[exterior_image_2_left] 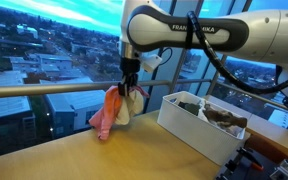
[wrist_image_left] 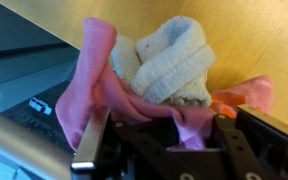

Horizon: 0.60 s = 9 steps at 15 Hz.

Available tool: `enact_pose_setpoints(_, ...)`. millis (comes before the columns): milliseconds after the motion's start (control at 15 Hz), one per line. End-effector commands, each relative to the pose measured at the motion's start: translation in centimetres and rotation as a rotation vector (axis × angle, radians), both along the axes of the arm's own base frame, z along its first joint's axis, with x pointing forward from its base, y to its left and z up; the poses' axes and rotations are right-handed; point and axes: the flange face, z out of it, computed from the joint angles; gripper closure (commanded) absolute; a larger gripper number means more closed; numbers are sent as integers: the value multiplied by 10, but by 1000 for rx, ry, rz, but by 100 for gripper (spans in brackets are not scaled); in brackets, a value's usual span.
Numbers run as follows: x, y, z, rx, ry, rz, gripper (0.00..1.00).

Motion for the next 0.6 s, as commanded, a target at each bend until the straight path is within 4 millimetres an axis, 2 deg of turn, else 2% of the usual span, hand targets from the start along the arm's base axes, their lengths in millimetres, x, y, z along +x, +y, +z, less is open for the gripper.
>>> enact_pose_setpoints(0,-4,-5,58,-42,-44,-56,100)
enact_pose_setpoints(267,-7,-13,106,-36,-78,-128,100)
enact_pose_setpoints(533,-6,-27,143,6,-123,-223,100)
